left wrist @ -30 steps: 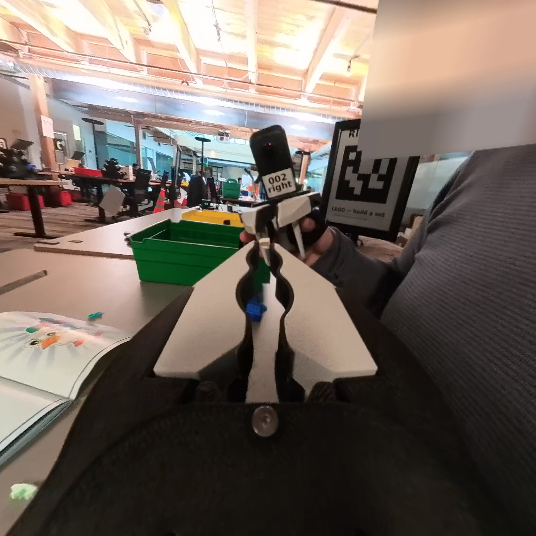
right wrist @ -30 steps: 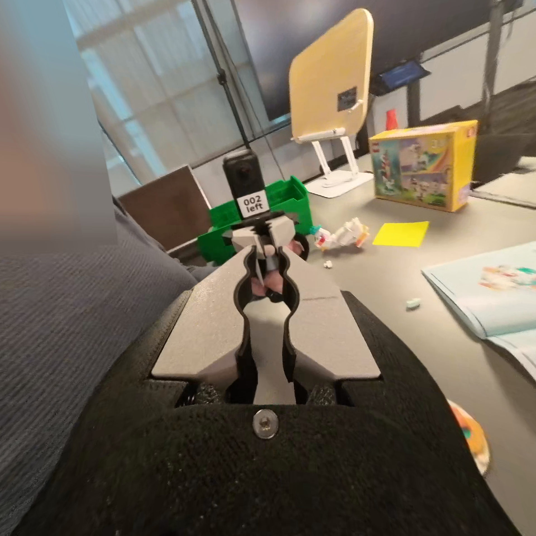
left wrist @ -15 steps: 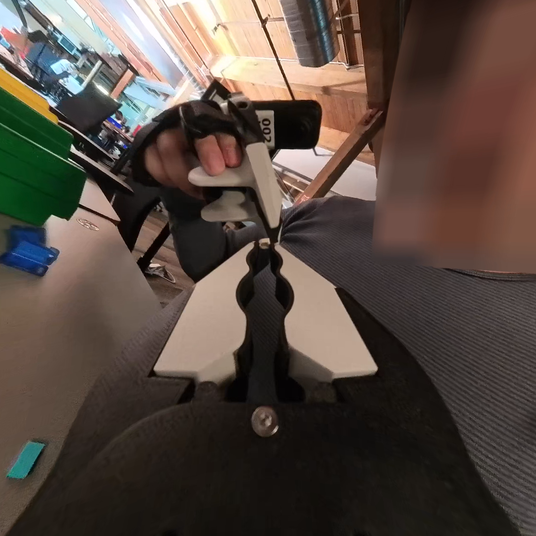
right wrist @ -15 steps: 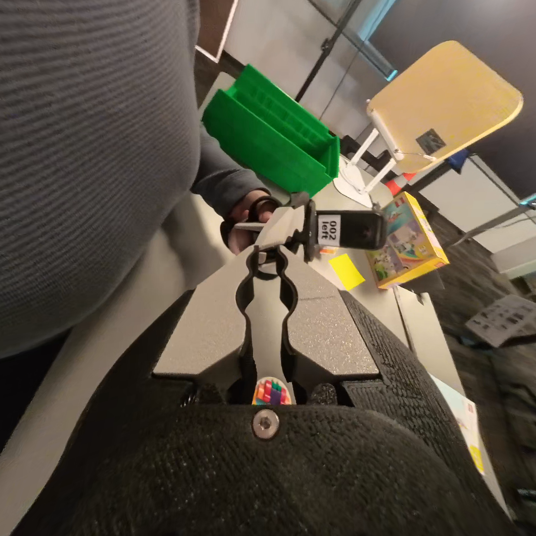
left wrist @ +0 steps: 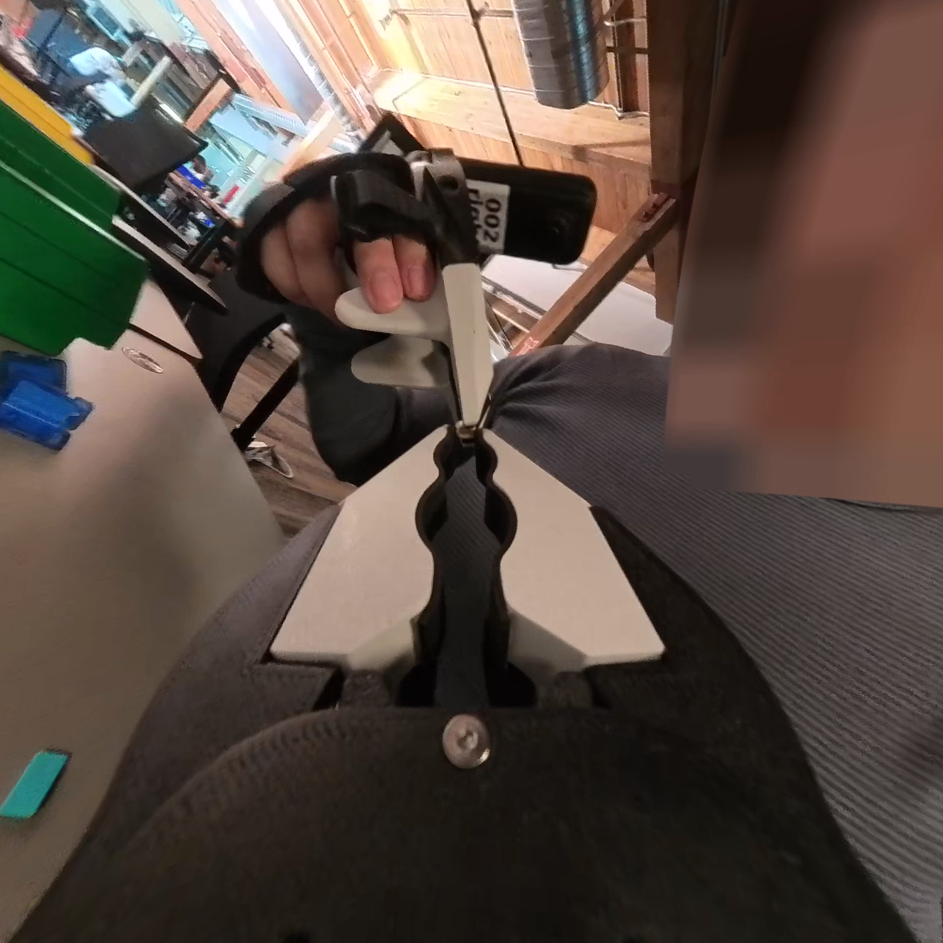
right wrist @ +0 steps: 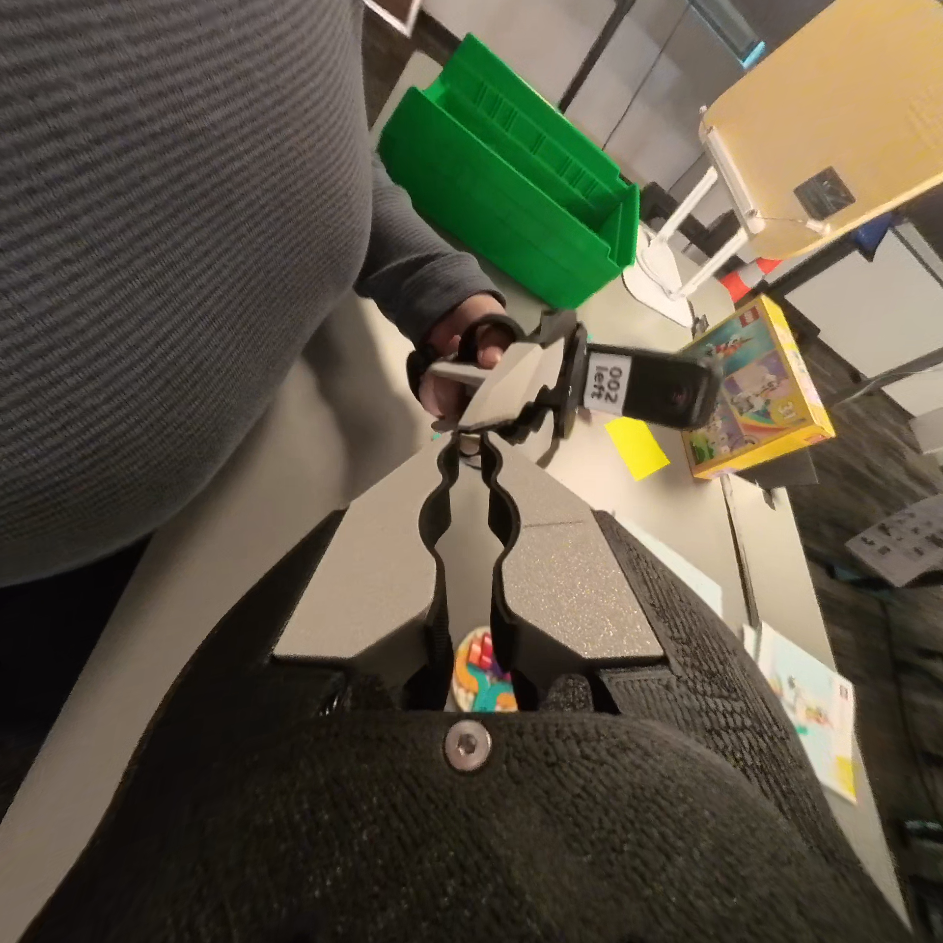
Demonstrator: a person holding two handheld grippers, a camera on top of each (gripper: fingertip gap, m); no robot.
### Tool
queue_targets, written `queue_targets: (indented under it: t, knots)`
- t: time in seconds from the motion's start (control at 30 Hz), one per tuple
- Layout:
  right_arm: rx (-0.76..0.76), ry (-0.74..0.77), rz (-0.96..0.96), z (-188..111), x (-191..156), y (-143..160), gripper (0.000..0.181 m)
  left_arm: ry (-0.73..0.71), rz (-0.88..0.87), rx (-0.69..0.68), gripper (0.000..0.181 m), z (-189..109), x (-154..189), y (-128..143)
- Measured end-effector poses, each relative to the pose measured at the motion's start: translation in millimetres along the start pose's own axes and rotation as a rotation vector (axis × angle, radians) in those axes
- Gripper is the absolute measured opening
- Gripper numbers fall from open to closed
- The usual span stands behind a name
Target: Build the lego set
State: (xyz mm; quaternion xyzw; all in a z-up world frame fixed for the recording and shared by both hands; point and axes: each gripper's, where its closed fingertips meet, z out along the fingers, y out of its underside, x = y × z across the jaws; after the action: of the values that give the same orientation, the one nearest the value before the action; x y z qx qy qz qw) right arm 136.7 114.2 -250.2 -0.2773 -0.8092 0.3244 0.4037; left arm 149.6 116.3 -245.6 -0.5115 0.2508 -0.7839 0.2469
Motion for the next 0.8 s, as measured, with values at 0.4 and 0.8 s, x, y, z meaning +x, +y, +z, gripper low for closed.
queue_targets:
  t: [0.4,0.8]
  knots:
    - [-0.654,0.062,0.499,-21.3,11.6,205.2,0.006,-0.678,0.254,-0.033,0.011,-56.4,-85.0,-1.7]
    - [-0.699,-0.098,0.564,2.5,8.5,215.9,0.006,-0.713,0.299,-0.053,0.0,-63.0,-87.0,0.6]
